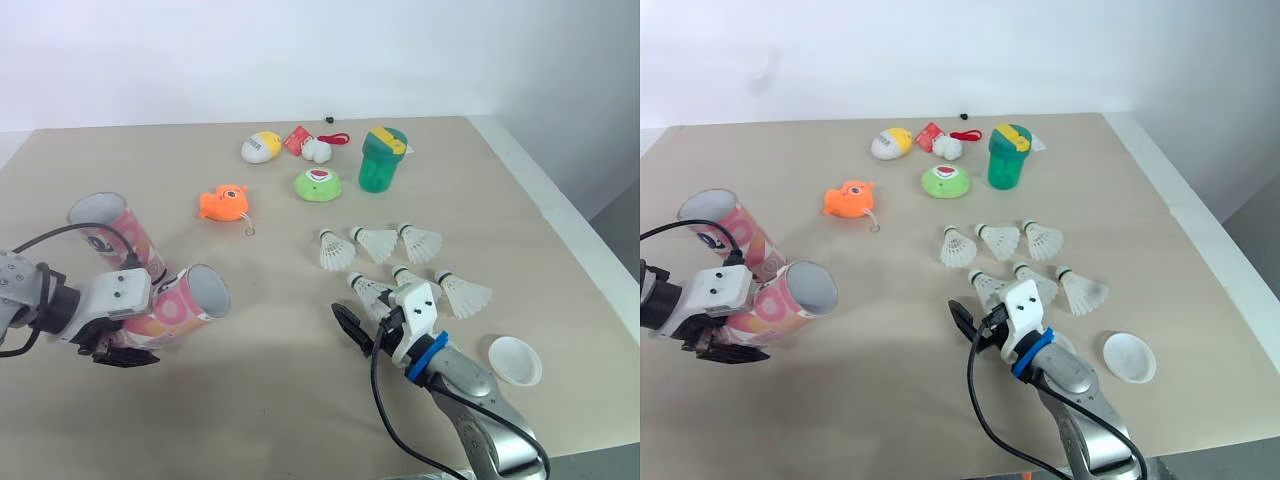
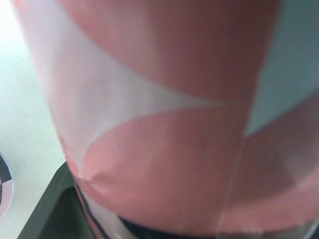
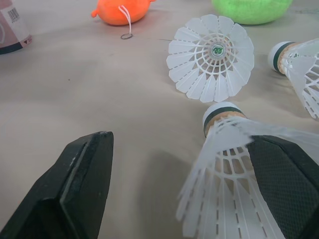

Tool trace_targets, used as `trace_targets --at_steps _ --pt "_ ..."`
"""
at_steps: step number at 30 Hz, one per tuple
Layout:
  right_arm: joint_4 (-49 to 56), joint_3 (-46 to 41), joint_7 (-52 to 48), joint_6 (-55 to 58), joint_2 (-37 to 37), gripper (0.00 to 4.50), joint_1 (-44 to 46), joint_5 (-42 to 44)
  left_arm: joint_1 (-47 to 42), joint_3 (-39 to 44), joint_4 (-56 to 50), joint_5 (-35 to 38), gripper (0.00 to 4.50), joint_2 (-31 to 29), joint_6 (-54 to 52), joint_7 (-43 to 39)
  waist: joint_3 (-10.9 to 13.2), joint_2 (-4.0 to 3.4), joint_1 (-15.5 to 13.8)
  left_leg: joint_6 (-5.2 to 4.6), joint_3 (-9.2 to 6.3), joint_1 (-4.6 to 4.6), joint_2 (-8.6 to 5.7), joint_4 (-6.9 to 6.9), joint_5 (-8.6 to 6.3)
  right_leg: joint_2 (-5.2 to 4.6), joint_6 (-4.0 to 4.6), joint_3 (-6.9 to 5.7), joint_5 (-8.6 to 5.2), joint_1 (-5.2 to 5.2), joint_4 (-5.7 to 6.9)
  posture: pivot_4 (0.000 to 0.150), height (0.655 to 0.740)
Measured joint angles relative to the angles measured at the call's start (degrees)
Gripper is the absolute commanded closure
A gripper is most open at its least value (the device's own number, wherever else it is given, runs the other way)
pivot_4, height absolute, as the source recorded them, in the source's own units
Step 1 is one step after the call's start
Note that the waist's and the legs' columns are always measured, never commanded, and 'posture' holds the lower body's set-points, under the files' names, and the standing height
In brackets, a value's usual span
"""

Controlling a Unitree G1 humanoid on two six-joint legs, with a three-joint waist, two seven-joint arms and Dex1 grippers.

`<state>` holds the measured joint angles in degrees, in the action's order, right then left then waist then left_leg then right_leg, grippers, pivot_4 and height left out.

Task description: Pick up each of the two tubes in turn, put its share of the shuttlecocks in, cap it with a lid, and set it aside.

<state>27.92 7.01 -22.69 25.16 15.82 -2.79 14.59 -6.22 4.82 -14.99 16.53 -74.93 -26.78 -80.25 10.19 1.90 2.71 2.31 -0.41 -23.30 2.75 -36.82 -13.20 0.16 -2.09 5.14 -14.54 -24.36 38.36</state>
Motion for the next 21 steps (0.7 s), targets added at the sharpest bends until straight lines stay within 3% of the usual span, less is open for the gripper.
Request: trace_targets --at_steps 9,11,12,13,14,15,17,19,21 --pt "-0.31 -0.31 0.5 0.66 -1.09 0.0 0.76 0.77 -0.22 -2.31 -6.56 1.87 1.11 1.57 -3.45 1.31 0.0 0.01 0.0 0.0 0.0 0.0 0.0 -0.11 0.0 0.01 0.0 0.03 0.0 0.0 0.13 0.15 0.74" --pt "-0.69 -0.36 0.63 0.75 -1.4 0.63 0.72 0.89 -0.89 -4.12 -7.41 1.94 1.22 2.21 -4.47 2.29 0.0 0.01 0.0 0.0 -0.02 0.0 0.0 -0.24 0.0 0.04 0.0 0.02 0.0 0.0 0.26 0.15 0.74" --pt "-0.73 -0.36 0.66 0.77 -1.48 0.75 0.69 0.9 -1.17 -4.46 -7.47 1.83 1.22 2.23 -4.53 2.51 0.0 0.01 0.0 0.0 -0.02 0.0 0.0 -0.26 0.0 0.04 0.0 0.03 -0.01 0.0 0.28 0.15 0.74" --pt "-0.73 -0.42 0.73 0.79 -1.62 1.38 0.6 0.93 -1.75 -5.15 -7.44 1.28 1.22 2.35 -4.49 2.86 0.0 0.0 0.0 0.0 -0.02 0.01 0.0 -0.35 0.0 0.04 0.0 0.03 -0.01 0.0 0.37 0.15 0.74" --pt "-0.74 -0.44 0.89 0.92 -2.02 1.63 0.48 1.03 -2.43 -6.28 -7.31 0.35 1.22 2.75 -4.44 3.6 0.0 0.0 0.0 0.0 -0.02 0.01 0.0 -0.42 0.0 0.04 -0.01 0.04 -0.02 0.0 0.44 0.15 0.74" --pt "-0.74 -0.44 0.96 0.98 -2.19 2.3 0.45 1.08 -2.58 -6.75 -7.19 0.02 1.22 2.91 -4.43 3.74 0.0 0.0 0.0 0.0 -0.02 0.02 0.0 -0.49 0.0 0.05 -0.01 0.06 -0.02 0.0 0.53 0.15 0.74" --pt "-0.74 -0.55 1.16 1.28 -2.66 2.9 0.17 1.66 -3.2 -8.22 -6.51 -0.82 1.22 3.92 -4.42 4.17 0.0 0.0 0.01 0.0 -0.01 0.04 0.0 -0.6 0.0 0.07 -0.01 0.09 -0.01 0.0 0.64 0.15 0.74" --pt "-0.74 -0.55 1.31 1.47 -2.68 3.97 -0.48 2.03 -3.96 -10.09 -6.13 -1.67 1.22 4.44 -4.51 4.84 0.0 0.01 0.0 -0.01 0.0 0.05 0.01 -0.66 0.01 0.09 -0.01 0.13 0.04 0.0 0.65 0.15 0.74" --pt "-0.75 -0.55 1.41 1.69 -2.73 4.39 -0.81 2.11 -4.69 -10.73 -5.84 -2.16 1.22 4.47 -4.61 4.95 -0.01 0.01 0.0 -0.01 0.02 0.07 0.0 -0.68 0.02 0.1 0.0 0.16 0.06 0.01 0.66 0.15 0.74"
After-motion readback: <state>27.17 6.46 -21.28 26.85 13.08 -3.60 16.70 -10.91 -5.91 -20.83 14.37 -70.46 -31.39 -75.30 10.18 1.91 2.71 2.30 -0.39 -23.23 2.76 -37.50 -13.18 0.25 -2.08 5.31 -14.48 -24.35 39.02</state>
